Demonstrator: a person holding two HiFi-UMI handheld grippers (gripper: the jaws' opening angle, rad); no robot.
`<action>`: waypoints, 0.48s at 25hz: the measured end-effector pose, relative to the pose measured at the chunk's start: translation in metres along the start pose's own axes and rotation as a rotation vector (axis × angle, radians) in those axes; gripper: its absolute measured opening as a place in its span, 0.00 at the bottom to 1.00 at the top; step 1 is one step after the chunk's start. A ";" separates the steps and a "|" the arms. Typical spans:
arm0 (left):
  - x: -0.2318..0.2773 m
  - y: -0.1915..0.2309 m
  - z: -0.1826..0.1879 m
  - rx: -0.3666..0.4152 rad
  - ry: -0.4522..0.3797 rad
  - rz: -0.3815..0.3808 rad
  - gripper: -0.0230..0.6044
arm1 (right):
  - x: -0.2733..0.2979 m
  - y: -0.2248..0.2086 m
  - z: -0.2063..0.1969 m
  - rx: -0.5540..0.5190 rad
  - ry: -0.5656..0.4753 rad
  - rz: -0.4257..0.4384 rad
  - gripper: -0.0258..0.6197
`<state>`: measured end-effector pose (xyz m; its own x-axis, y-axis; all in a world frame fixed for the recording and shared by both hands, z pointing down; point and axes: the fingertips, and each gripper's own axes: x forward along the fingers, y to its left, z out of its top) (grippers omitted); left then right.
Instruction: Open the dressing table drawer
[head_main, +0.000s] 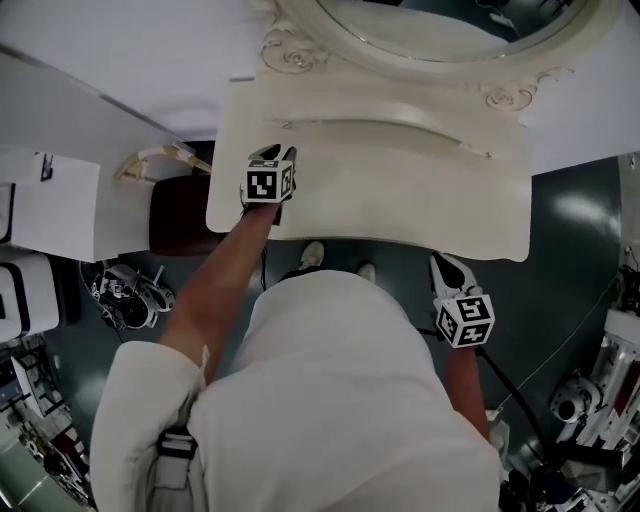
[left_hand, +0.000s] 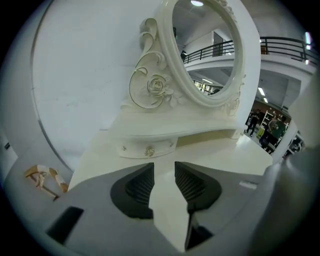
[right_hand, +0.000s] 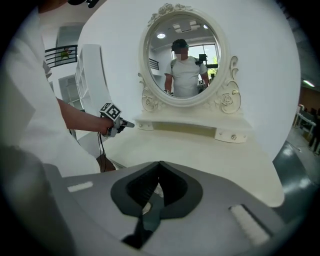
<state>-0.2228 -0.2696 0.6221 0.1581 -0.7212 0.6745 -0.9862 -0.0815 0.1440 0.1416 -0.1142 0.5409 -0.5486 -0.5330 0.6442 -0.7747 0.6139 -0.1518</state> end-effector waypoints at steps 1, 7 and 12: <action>0.008 0.006 0.004 0.003 0.005 -0.002 0.25 | 0.003 0.005 0.001 0.015 0.005 -0.013 0.04; 0.045 0.037 0.011 0.001 0.041 -0.008 0.28 | 0.016 0.032 -0.005 0.091 0.035 -0.080 0.04; 0.065 0.046 0.015 0.005 0.048 -0.038 0.29 | 0.021 0.049 -0.015 0.142 0.051 -0.132 0.04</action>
<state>-0.2586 -0.3306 0.6617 0.1978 -0.6837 0.7024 -0.9796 -0.1124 0.1665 0.0970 -0.0860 0.5583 -0.4257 -0.5707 0.7022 -0.8773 0.4505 -0.1657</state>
